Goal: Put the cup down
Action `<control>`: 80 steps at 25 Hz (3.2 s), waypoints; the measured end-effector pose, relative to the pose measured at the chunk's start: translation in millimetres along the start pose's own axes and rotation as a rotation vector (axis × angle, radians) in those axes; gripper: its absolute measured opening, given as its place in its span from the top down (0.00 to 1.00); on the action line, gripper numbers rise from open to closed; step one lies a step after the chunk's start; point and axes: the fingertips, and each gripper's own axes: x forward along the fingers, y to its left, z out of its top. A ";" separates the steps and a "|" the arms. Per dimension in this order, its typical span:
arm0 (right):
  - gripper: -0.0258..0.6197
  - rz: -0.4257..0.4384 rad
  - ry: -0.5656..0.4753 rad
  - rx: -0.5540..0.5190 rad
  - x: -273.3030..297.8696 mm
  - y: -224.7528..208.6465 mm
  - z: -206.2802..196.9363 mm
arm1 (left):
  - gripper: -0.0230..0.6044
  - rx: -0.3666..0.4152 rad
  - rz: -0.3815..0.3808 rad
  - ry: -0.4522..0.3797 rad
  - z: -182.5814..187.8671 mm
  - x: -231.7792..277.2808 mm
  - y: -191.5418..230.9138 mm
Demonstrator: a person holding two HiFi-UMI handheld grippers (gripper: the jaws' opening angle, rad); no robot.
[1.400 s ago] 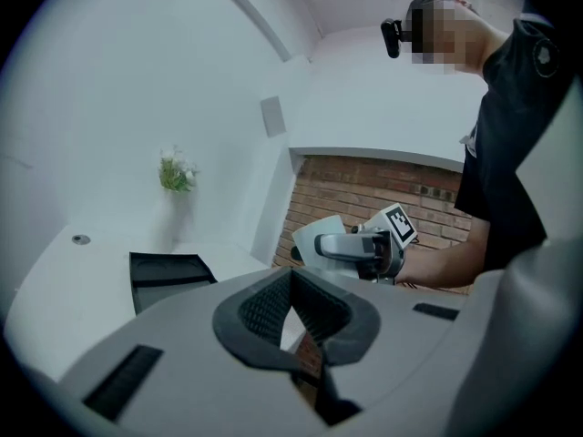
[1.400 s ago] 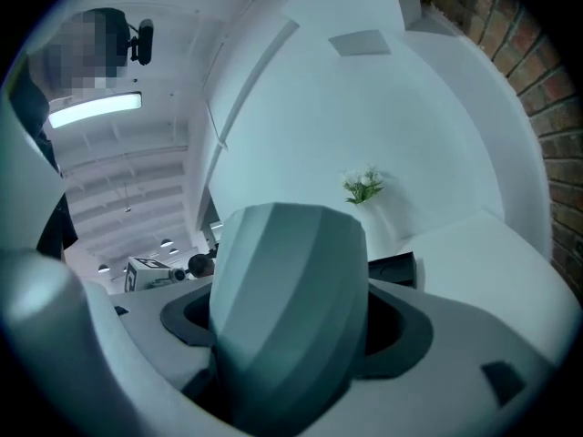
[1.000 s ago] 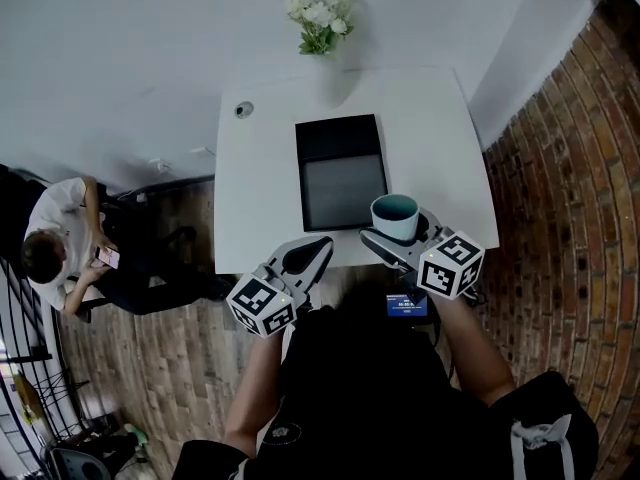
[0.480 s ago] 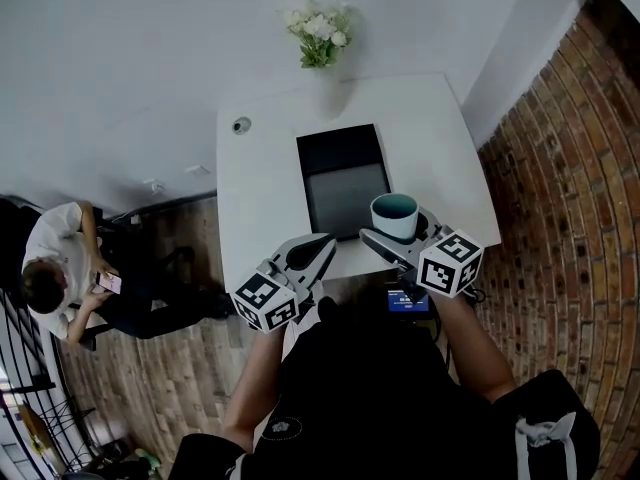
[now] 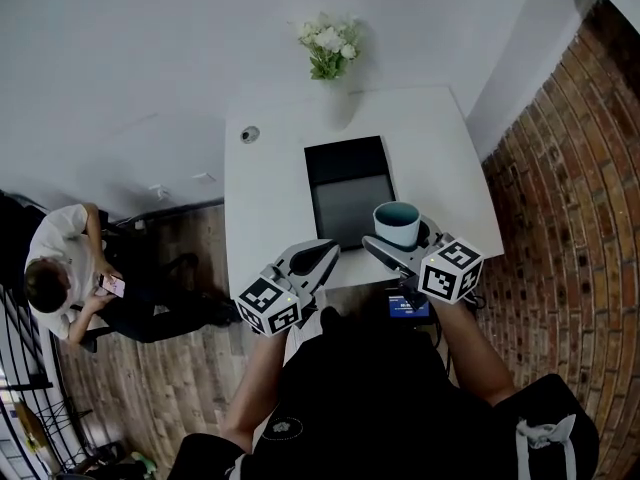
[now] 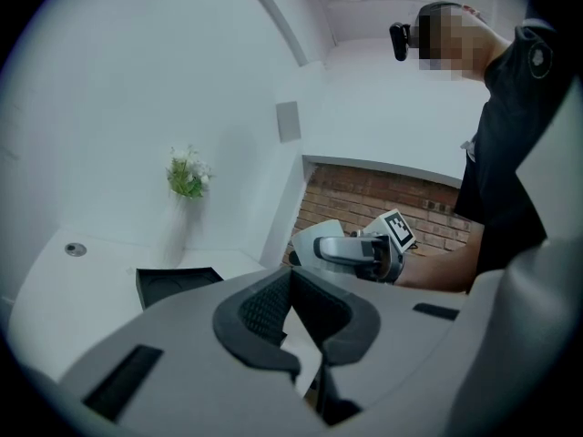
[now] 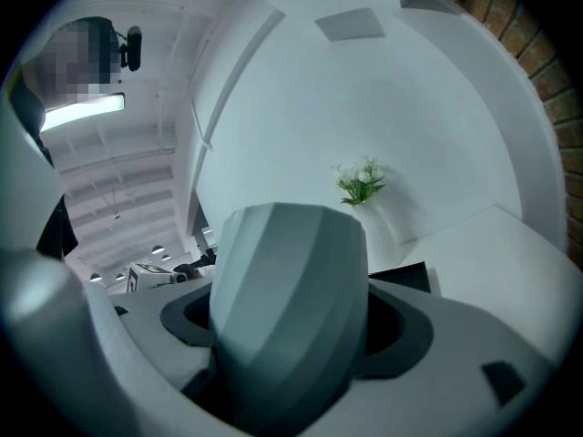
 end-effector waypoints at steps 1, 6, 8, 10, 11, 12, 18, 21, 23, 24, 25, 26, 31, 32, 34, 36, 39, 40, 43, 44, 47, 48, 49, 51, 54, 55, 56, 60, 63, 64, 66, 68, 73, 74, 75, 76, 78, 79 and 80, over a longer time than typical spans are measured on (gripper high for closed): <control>0.33 0.002 -0.003 0.000 1.0 -0.2 1.1 | 0.95 0.005 0.003 0.001 0.5 -0.4 0.7; 0.33 0.011 -0.008 -0.004 5.9 0.2 4.3 | 0.95 0.010 0.024 0.006 2.2 -2.3 7.3; 0.33 0.011 -0.008 -0.003 7.1 0.0 4.6 | 0.95 0.008 0.024 0.008 1.9 -2.7 8.7; 0.33 0.011 -0.011 0.003 7.3 -0.5 5.2 | 0.95 0.008 0.022 0.009 2.0 -2.6 9.0; 0.33 0.011 -0.012 0.007 7.1 -1.0 5.5 | 0.95 0.010 0.021 0.010 2.2 -2.4 8.9; 0.33 0.010 -0.013 0.009 7.0 -1.6 5.9 | 0.95 0.012 0.020 0.010 2.4 -2.1 8.8; 0.33 0.012 -0.011 0.009 6.8 -3.8 5.7 | 0.95 0.010 0.022 0.015 1.6 -1.2 8.1; 0.33 0.018 -0.001 0.009 9.3 -5.8 3.0 | 0.95 0.009 0.027 0.019 0.4 -1.6 8.4; 0.33 0.023 0.011 0.007 13.8 -9.3 -1.0 | 0.95 0.020 0.034 0.031 -0.2 -1.3 8.6; 0.33 0.026 0.020 0.007 17.3 -12.5 -4.2 | 0.95 0.030 0.038 0.041 -0.5 -0.7 8.7; 0.33 0.029 0.032 0.008 22.0 -16.4 -8.1 | 0.95 0.039 0.042 0.050 -0.6 -0.1 9.0; 0.33 0.032 0.045 0.012 28.0 -20.8 -12.3 | 0.95 0.043 0.044 0.056 -0.3 0.2 9.6; 0.33 0.034 0.108 0.019 77.5 -49.6 -33.6 | 0.95 0.023 0.061 0.075 -2.9 -4.5 18.0; 0.33 0.031 0.117 0.013 90.8 -57.2 -35.7 | 0.95 0.021 0.063 0.081 -3.9 -5.0 20.4; 0.33 0.021 0.125 0.002 119.6 -74.0 -36.7 | 0.95 0.017 0.067 0.089 -4.8 -5.4 25.9; 0.33 0.001 0.121 -0.003 150.6 -92.2 -34.6 | 0.95 0.012 0.074 0.091 -4.1 -6.2 32.5; 0.33 -0.046 0.101 -0.032 196.3 -120.0 -27.0 | 0.95 0.008 0.088 0.083 -1.2 -6.2 44.2; 0.33 -0.064 0.097 -0.044 210.0 -128.5 -25.0 | 0.95 0.006 0.092 0.078 -0.2 -6.0 47.7; 0.33 -0.116 0.094 -0.071 242.5 -147.7 -21.7 | 0.95 -0.016 0.114 0.070 -0.2 -8.6 55.9; 0.33 -0.129 0.092 -0.081 250.8 -151.3 -20.0 | 0.95 -0.024 0.121 0.069 -0.6 -10.5 58.3; 0.33 -0.165 0.081 -0.129 272.3 -158.4 -13.5 | 0.95 -0.038 0.137 0.064 -0.4 -16.7 66.4; 0.33 -0.181 0.078 -0.149 279.0 -161.5 -12.2 | 0.95 -0.041 0.142 0.062 -0.3 -18.8 69.5; 0.33 -0.198 0.074 -0.169 285.2 -165.0 -11.5 | 0.95 -0.045 0.148 0.062 -0.5 -20.9 72.6; 0.33 -0.231 0.058 -0.205 294.6 -171.1 -10.5 | 0.95 -0.055 0.161 0.062 -1.3 -25.5 77.3; 0.33 -0.246 0.025 -0.278 301.6 -170.8 -8.5 | 0.95 -0.067 0.173 0.065 -3.7 -32.3 81.4; 0.33 -0.241 0.022 -0.301 302.9 -169.2 -10.0 | 0.95 -0.070 0.176 0.066 -4.8 -33.9 82.4; 0.33 -0.235 0.021 -0.316 303.3 -167.9 -12.2 | 0.95 -0.073 0.178 0.066 -5.8 -34.7 83.2; 0.33 -0.217 0.034 -0.355 297.6 -164.6 -16.7 | 0.95 -0.079 0.167 0.063 -7.5 -31.0 83.0; 0.33 -0.191 0.072 -0.424 288.5 -158.4 -23.5 | 0.95 -0.074 0.155 0.059 -5.7 -26.3 81.3; 0.33 -0.183 0.085 -0.442 284.5 -156.9 -26.2 | 0.95 -0.072 0.153 0.057 -4.8 -25.2 80.9; 0.33 -0.171 0.109 -0.469 275.8 -155.5 -32.0 | 0.95 -0.071 0.151 0.056 -4.3 -23.7 79.9; 0.33 -0.159 0.128 -0.488 268.0 -155.1 -37.5 | 0.95 -0.073 0.151 0.058 -5.5 -22.4 78.4; 0.34 -0.112 0.133 -0.517 263.9 -153.0 -42.0 | 0.95 -0.079 0.141 0.061 -8.9 -16.8 72.1; 0.34 -0.093 0.134 -0.537 265.4 -151.4 -42.3 | 0.95 -0.078 0.139 0.063 -9.6 -15.5 70.4; 0.34 -0.075 0.137 -0.559 267.1 -150.0 -42.3 | 0.95 -0.078 0.137 0.065 -10.3 -14.5 68.9; 0.34 -0.063 0.140 -0.584 268.8 -149.4 -41.8 | 0.95 -0.077 0.135 0.067 -10.7 -13.8 67.7; 0.34 -0.061 0.139 -0.611 270.5 -150.6 -39.2 | 0.95 -0.076 0.136 0.068 -11.0 -13.3 65.6; 0.34 -0.068 0.133 -0.599 269.7 -152.6 -37.9 | 0.95 -0.076 0.137 0.067 -11.2 -13.4 64.7; 0.34 -0.077 0.126 -0.572 267.9 -155.2 -37.5 | 0.95 -0.076 0.138 0.067 -11.5 -13.5 63.8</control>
